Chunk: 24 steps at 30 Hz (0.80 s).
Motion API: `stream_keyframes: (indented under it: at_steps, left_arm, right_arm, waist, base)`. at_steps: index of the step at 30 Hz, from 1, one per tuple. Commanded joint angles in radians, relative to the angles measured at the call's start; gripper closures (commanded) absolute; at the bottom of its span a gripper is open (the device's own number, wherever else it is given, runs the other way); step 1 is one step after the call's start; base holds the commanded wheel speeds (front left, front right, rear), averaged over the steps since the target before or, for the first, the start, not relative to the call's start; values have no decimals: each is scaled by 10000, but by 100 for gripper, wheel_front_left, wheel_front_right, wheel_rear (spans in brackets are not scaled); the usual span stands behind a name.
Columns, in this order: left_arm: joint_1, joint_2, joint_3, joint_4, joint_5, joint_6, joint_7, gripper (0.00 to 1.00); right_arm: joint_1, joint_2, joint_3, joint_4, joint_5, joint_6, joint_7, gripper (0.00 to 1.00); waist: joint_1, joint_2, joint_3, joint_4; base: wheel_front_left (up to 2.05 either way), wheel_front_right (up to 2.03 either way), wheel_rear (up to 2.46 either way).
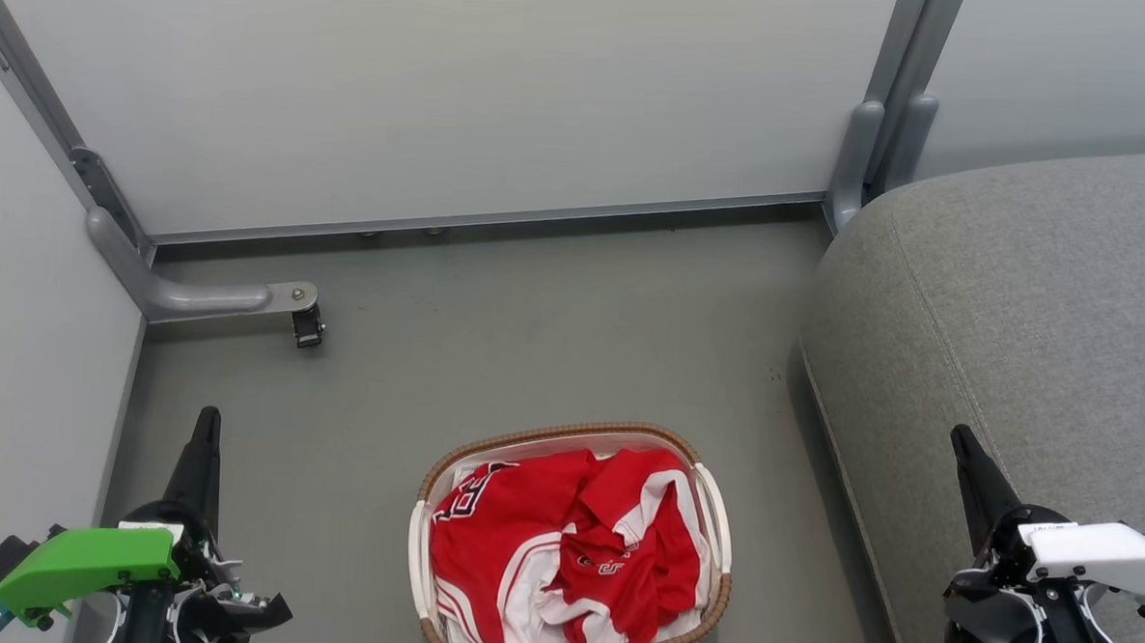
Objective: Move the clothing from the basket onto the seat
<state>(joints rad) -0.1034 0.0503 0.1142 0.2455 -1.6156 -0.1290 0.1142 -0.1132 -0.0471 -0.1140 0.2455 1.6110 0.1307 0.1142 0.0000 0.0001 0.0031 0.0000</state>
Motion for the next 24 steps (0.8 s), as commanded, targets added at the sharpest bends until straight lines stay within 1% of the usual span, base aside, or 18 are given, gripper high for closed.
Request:
stream_keyframes:
  at_steps: [1,24]
  left_arm:
    - [-113,3,9,-14,53,-42,23,100]
    - [-113,3,8,-15,53,-42,22,100]
  right_arm:
    - [110,-63,-16,-30,40,0,26,100]
    - [110,-63,-16,-31,40,0,25,100]
  waist:
    - [0,-1,0,0]
    - [0,-1,0,0]
  base:
    - [0,0,0]
    - [0,0,0]
